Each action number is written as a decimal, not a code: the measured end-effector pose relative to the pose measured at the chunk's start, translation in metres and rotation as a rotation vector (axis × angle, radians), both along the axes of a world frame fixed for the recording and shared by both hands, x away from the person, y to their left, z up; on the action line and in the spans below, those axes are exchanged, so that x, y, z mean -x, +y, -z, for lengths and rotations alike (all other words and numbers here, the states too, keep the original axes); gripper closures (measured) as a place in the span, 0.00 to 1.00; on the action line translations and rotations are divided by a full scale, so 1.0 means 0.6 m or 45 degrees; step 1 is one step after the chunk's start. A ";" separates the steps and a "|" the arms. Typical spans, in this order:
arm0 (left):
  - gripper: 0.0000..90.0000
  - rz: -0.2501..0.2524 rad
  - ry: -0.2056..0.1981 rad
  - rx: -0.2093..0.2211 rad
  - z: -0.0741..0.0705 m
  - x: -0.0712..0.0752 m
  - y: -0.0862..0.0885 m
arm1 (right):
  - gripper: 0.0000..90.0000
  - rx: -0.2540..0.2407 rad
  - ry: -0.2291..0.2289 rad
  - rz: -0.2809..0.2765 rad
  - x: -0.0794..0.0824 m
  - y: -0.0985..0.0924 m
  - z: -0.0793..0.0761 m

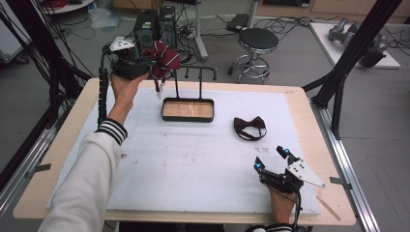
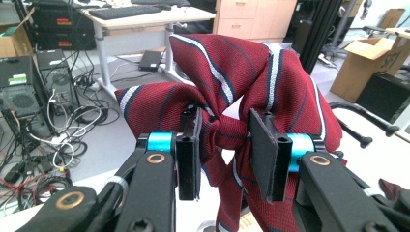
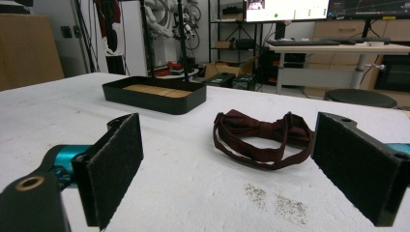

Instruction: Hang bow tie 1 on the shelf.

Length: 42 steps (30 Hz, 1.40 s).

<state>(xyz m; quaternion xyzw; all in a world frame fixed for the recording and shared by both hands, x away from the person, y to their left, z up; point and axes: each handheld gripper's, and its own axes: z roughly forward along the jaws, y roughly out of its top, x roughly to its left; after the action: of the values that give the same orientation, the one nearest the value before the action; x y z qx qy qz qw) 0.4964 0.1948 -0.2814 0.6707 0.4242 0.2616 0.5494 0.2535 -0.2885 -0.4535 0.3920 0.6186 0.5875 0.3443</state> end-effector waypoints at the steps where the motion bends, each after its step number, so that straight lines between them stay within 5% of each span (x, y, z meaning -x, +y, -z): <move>1: 0.73 -0.005 0.003 0.000 0.003 -0.001 0.000 | 0.12 0.000 0.000 0.000 0.000 0.000 0.000; 23: 0.73 -0.120 0.054 0.051 0.044 0.008 0.042 | 0.12 0.005 -0.005 -0.001 0.000 0.000 0.000; 42: 0.73 -0.147 0.107 0.031 0.061 0.011 0.053 | 0.12 0.005 -0.004 0.000 0.001 0.000 0.000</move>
<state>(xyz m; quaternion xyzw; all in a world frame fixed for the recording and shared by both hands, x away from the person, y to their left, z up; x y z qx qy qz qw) 0.4899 0.2267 -0.3179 0.6487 0.4879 0.2594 0.5233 0.2532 -0.2883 -0.4534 0.3904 0.6192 0.5868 0.3462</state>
